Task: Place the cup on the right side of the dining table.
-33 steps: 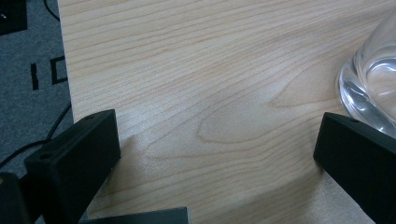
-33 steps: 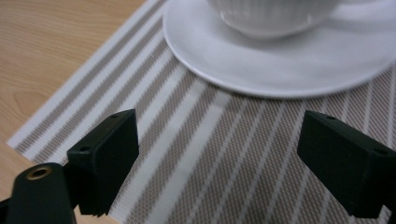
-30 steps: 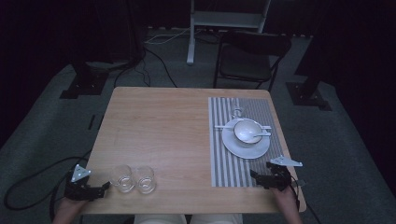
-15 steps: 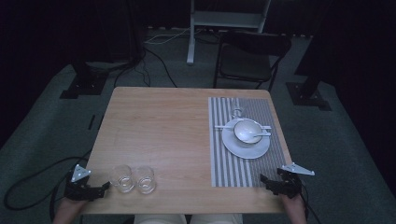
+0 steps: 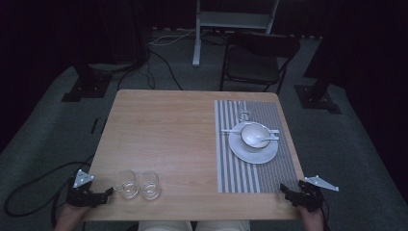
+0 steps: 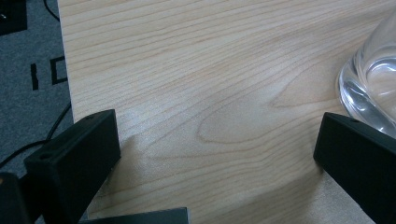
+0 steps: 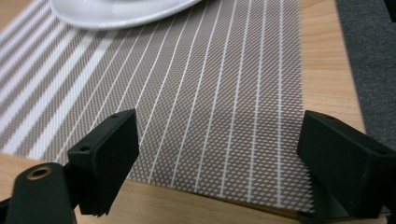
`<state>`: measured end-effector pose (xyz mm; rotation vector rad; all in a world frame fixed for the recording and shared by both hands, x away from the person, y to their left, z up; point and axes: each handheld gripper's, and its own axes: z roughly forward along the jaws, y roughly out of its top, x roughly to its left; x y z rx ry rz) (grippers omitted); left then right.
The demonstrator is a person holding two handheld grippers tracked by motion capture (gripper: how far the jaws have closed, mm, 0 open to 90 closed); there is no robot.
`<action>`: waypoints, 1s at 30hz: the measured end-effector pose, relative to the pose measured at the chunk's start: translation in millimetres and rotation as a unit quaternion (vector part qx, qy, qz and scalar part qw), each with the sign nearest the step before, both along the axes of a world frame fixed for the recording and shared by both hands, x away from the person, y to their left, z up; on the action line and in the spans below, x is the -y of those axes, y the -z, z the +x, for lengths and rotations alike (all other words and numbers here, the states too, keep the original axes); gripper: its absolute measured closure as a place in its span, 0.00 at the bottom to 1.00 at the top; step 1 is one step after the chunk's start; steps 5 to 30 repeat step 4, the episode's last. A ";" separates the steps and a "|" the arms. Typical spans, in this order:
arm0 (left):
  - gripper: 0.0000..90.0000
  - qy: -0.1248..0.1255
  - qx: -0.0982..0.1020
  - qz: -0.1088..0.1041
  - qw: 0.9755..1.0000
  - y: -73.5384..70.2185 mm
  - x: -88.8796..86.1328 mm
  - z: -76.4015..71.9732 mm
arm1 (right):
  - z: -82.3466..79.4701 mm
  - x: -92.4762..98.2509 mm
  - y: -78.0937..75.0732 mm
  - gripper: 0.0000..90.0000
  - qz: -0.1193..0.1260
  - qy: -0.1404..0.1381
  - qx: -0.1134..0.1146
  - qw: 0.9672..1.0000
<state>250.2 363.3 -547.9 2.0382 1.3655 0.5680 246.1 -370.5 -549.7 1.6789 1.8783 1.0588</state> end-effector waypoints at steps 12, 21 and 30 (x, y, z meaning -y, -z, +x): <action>0.01 -0.001 0.000 -0.001 1.000 0.1 0.1 0.2 | -1.4 0.5 -5.0 0.14 0.006 0.000 0.020 1.000; 0.01 -0.001 0.000 -0.001 1.000 0.1 0.1 0.2 | -1.4 0.5 -5.0 0.14 0.006 0.000 0.020 1.000; 0.01 -0.001 0.000 -0.001 1.000 0.1 0.1 0.2 | -1.4 0.5 -5.0 0.14 0.006 0.000 0.020 1.000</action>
